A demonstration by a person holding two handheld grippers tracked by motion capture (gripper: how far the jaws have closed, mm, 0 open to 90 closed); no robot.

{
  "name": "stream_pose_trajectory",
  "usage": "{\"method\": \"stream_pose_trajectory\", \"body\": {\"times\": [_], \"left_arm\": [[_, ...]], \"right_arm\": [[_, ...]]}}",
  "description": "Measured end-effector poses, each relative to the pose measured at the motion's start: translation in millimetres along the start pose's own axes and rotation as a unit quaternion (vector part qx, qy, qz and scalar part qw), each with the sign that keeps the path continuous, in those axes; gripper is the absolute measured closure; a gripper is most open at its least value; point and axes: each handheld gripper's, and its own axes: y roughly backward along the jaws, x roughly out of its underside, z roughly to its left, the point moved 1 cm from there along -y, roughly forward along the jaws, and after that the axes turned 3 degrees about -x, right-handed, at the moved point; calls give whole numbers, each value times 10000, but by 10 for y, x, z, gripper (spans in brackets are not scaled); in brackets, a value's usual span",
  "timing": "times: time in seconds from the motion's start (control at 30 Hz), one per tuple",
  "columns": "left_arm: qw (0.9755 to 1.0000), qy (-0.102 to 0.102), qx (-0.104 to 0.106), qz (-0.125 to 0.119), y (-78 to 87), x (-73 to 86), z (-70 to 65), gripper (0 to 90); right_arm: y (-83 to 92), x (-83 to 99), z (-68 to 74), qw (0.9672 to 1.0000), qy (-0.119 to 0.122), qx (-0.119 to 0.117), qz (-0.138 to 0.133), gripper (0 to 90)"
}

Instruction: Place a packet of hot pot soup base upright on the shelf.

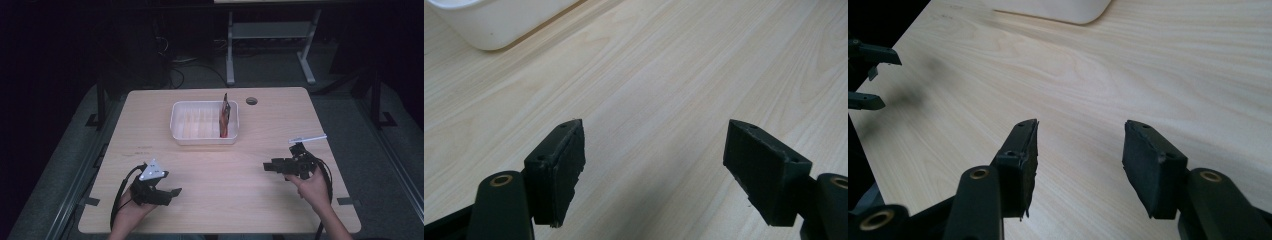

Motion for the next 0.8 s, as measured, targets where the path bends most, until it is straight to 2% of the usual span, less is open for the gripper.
{"method": "stream_pose_trajectory", "body": {"times": [0.5,0.7,0.73,0.8], "left_arm": [[10000,-19,46,24,-17,1,-11,243],[10000,-21,67,48,-37,7,-27,243],[10000,-18,73,46,-42,7,-33,243],[10000,-23,83,46,-44,7,-34,243]], "right_arm": [[94,203,-16,9999,75,-113,58,468],[112,356,-44,9997,147,-205,-36,462],[113,433,-56,9997,188,-152,-65,462],[128,473,-55,9997,236,-105,-8,458]]}}
